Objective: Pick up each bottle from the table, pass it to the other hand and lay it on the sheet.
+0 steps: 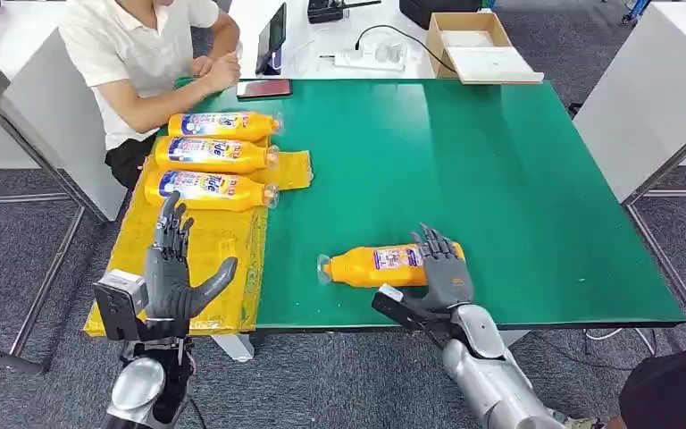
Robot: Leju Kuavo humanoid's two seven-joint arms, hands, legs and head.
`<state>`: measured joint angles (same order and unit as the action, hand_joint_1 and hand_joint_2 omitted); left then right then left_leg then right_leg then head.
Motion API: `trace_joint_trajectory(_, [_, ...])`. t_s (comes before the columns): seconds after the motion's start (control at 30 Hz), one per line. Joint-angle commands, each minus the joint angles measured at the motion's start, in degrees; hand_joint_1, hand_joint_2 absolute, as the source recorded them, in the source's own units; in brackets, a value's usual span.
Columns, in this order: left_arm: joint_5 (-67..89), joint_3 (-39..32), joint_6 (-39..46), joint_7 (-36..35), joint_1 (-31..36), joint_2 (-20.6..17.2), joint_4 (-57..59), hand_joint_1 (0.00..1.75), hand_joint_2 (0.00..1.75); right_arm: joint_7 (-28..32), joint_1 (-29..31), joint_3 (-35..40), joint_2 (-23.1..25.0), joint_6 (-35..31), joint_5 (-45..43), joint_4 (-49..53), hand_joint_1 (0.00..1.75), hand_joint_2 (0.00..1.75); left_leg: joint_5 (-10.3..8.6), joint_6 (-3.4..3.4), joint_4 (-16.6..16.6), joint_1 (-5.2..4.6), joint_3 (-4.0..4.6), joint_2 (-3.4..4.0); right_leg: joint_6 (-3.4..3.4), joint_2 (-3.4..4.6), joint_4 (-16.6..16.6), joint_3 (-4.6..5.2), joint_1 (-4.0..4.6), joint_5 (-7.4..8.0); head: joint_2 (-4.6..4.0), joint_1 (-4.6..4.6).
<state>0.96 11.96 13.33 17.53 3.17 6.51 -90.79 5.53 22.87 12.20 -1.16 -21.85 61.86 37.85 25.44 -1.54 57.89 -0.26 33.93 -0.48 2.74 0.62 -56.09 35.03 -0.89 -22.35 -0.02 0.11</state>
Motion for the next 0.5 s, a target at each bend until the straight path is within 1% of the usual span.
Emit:
trace_joint_trajectory(0.03, [0.29,1.14,-0.27,-1.07,2.27,0.23,4.06,0.00,1.75,-5.56,4.44,3.27,-0.22,9.48,0.63,-11.47,0.00,1.75,0.01,0.08,-0.06,0.05,-0.24,-0.05,-0.09,-0.12,0.08,-0.27,0.07,-0.03,0.00,0.00])
trace_joint_trajectory(0.13, [0.29,1.14,-0.27,-1.07,2.27,0.23,4.06,0.00,1.75,-5.56,4.44,3.27,-0.22,9.48,0.63,-11.47,0.00,1.75,0.00,0.10,-0.07,0.07,-0.50,-0.03,-0.11,-0.13,0.14,-0.46,0.10,0.00,0.02,0.00])
trace_joint_trajectory(0.17, [0.29,1.14,-0.27,-1.07,2.27,0.23,4.06,0.00,1.75,-5.56,4.44,3.27,-0.22,9.48,0.63,-11.47,0.00,1.75,0.01,0.09,-0.04,0.05,-0.53,0.07,-0.09,-0.07,0.12,-0.46,0.08,0.01,0.00,0.00])
trace_joint_trajectory(0.23, [0.36,1.28,-0.50,-1.24,2.29,0.18,4.09,0.00,1.75,-6.70,4.87,3.79,-0.37,11.34,1.00,-12.37,0.00,1.75,-0.02,0.11,-0.06,0.06,-0.58,0.01,-0.12,-0.14,0.14,-0.51,0.08,0.02,0.00,0.00])
trace_joint_trajectory(0.27, [0.31,1.46,-0.90,-1.45,2.28,0.09,4.11,0.00,1.75,-7.24,5.03,4.08,-0.70,13.28,0.79,-12.61,0.00,1.75,-0.03,0.10,-0.06,0.06,-0.60,0.04,-0.13,-0.11,0.16,-0.53,0.08,0.04,0.00,0.00])
trace_joint_trajectory(0.3, [0.16,1.63,-1.30,-1.61,2.26,0.04,4.12,0.00,1.75,-7.40,5.19,4.34,-1.16,14.02,0.86,-12.90,0.10,1.75,-0.01,0.06,-0.05,0.03,-0.65,0.09,-0.11,-0.03,0.12,-0.56,0.05,0.04,0.02,0.00])
trace_joint_trajectory(0.33, [-0.05,1.83,-1.76,-1.78,2.16,-0.03,4.10,0.00,1.75,-7.49,5.32,4.55,-1.53,14.58,0.92,-13.15,1.41,1.75,-0.05,0.09,-0.07,0.05,-0.64,0.03,-0.16,-0.13,0.16,-0.58,0.08,0.07,0.02,0.00])
trace_joint_trajectory(0.37, [-0.10,1.86,-1.86,-1.81,2.09,-0.05,4.05,0.00,1.75,-7.51,5.39,4.69,-1.75,14.95,0.92,-13.26,1.68,1.75,-0.03,0.07,-0.06,0.05,-0.73,0.05,-0.16,-0.09,0.14,-0.65,0.08,0.07,0.02,0.00])
trace_joint_trajectory(0.4, [-0.12,1.98,-1.93,-1.82,1.91,-0.02,4.04,0.00,1.75,-7.50,5.56,4.86,-2.22,15.65,0.88,-13.49,1.75,1.75,-0.08,0.09,-0.10,0.06,-0.73,0.01,-0.21,-0.14,0.19,-0.66,0.10,0.11,0.02,0.00])
trace_joint_trajectory(0.47, [-0.13,2.08,-1.97,-1.81,1.79,-0.06,3.93,0.00,1.75,-7.23,5.59,5.07,-2.57,16.01,0.77,-13.25,1.75,1.75,-0.04,0.06,-0.07,0.04,-0.89,0.03,-0.18,-0.08,0.16,-0.78,0.09,0.08,0.02,0.00])
trace_joint_trajectory(0.5, [-0.13,2.08,-1.97,-1.81,1.79,-0.06,3.93,0.00,1.75,-7.23,5.59,5.07,-2.57,16.01,0.77,-13.25,1.75,1.75,-0.07,0.09,-0.08,0.06,-0.86,-0.04,-0.21,-0.18,0.20,-0.79,0.11,0.10,0.02,0.00])
